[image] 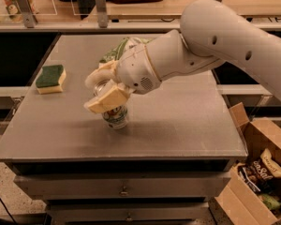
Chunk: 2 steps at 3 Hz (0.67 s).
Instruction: Move 7up can near sponge
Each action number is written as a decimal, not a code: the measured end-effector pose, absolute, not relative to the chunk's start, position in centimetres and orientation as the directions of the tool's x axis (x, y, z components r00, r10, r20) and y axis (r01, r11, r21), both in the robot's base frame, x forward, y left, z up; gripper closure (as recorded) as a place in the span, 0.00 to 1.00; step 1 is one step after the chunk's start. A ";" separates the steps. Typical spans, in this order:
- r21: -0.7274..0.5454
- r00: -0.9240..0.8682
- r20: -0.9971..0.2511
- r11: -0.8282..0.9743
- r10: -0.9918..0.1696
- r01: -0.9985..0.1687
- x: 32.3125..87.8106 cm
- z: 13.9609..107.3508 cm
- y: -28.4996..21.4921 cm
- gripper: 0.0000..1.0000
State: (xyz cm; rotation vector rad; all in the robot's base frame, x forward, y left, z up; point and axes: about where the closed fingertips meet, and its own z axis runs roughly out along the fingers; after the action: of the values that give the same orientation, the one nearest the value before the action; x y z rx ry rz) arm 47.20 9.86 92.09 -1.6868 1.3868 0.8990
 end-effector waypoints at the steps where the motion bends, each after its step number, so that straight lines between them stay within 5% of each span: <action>1: -0.165 0.201 -0.886 -0.120 -0.418 -0.979 48.4 95.5 9.3 1.00; 2: -0.218 0.250 -0.890 -0.128 -0.381 -0.968 50.3 98.7 10.7 1.00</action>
Offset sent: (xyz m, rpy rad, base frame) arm 0.0588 0.0285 0.1089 0.1273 -0.1561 0.0424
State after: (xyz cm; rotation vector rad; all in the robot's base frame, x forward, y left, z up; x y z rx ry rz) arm 50.32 10.69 98.68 -1.6675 1.2645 0.8634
